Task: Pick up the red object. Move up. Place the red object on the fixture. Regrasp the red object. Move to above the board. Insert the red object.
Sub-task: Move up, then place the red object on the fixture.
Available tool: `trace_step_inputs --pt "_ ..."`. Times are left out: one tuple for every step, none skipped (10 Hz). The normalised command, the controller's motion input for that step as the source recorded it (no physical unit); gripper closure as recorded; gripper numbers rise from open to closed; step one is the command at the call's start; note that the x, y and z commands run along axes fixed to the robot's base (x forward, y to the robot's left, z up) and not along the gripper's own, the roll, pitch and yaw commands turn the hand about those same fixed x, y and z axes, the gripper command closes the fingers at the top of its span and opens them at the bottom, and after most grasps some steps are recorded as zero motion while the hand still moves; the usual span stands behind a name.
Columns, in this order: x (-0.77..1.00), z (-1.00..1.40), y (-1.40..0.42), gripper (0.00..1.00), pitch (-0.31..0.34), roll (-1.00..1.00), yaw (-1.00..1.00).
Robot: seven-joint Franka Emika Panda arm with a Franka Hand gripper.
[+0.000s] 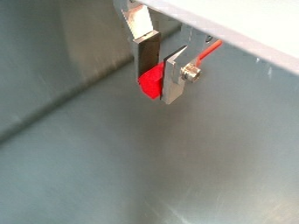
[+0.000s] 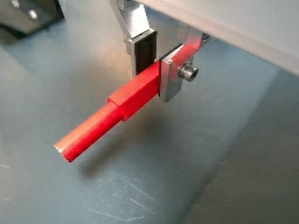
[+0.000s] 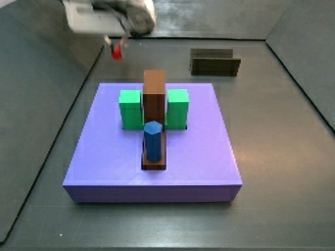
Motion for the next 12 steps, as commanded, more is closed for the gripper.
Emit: trace_step_inputs --pt "-0.05 0.32 0.02 1.0 0.011 0.05 -0.02" --pt "0.15 0.0 0.0 1.0 0.126 0.0 -0.04" --pt "0.69 -0.12 0.18 1.0 0.463 -0.2 -0.32" --pt "0.81 -0.12 0.21 1.0 0.354 -0.25 -0.28" --pt "0.89 -0.11 0.18 1.0 0.263 -0.28 -0.23" --pt "0.93 -0.13 0.17 1.0 0.163 -0.37 -0.2" --pt "0.94 -0.15 0.15 1.0 0.097 -0.44 -0.2" --pt "0.95 -0.13 0.13 1.0 0.066 -0.47 -0.19" --pt "0.89 0.0 0.14 1.0 0.191 -0.51 -0.16" --pt "0.71 0.5 0.0 1.0 0.517 -0.58 -0.21" --pt "0.61 0.53 0.0 1.0 0.254 -0.95 -0.25" --pt "0.55 0.4 0.0 1.0 0.174 -1.0 -0.21"
